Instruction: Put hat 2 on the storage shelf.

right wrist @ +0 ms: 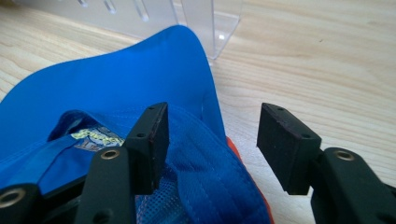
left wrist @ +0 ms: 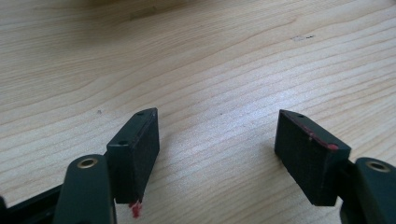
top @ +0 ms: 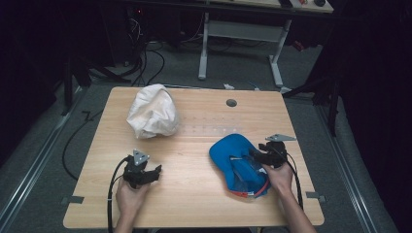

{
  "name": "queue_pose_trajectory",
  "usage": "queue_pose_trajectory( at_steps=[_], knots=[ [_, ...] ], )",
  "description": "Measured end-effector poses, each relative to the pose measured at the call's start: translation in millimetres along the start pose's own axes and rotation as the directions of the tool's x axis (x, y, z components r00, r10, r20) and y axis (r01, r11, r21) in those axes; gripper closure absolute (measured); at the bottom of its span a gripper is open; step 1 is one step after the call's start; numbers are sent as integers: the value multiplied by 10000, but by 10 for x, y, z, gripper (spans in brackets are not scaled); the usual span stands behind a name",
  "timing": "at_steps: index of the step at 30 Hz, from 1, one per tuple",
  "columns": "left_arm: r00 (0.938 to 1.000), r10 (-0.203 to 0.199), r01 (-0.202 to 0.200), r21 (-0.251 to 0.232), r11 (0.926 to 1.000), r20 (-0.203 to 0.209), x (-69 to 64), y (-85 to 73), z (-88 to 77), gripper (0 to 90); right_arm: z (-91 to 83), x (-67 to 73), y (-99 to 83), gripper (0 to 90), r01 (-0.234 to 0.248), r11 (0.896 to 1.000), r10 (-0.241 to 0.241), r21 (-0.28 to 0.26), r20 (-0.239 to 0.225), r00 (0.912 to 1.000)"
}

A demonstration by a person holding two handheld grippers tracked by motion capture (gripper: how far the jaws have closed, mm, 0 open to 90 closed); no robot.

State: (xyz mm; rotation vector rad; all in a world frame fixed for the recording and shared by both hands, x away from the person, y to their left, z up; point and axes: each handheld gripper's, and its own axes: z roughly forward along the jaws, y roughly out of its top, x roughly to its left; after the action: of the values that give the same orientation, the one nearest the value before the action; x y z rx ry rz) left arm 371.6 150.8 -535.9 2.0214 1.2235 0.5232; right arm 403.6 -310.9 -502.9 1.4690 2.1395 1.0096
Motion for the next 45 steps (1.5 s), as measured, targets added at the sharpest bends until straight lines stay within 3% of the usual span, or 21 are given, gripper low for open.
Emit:
queue_pose_trajectory(
  at_steps=[4,9,17,26,39,45],
  knots=[
    [10000,-6,6,-6,10000,-2,0,0,0,311,80,-51,-42,506,-126,9993,140,363,-392,9991],
    [10000,-9,9,-8,10000,-2,-1,0,0,311,106,-85,-63,667,-157,9985,199,519,-809,9965],
    [10000,-2,2,-23,10000,-22,-3,-1,2,310,80,-113,-124,803,-148,9995,190,276,-1602,9869],
    [10000,36,-36,-12,10000,15,-6,1,4,304,-15,-100,-108,835,-185,9997,211,142,-2120,9770],
    [10000,55,-55,44,10000,13,-11,-2,0,272,-194,-73,12,850,-742,9971,760,165,-2511,9650],
    [9985,471,-467,-157,9988,289,-77,-1,-27,262,-245,-69,68,852,-902,9957,926,213,-2691,9586]
  ],
)
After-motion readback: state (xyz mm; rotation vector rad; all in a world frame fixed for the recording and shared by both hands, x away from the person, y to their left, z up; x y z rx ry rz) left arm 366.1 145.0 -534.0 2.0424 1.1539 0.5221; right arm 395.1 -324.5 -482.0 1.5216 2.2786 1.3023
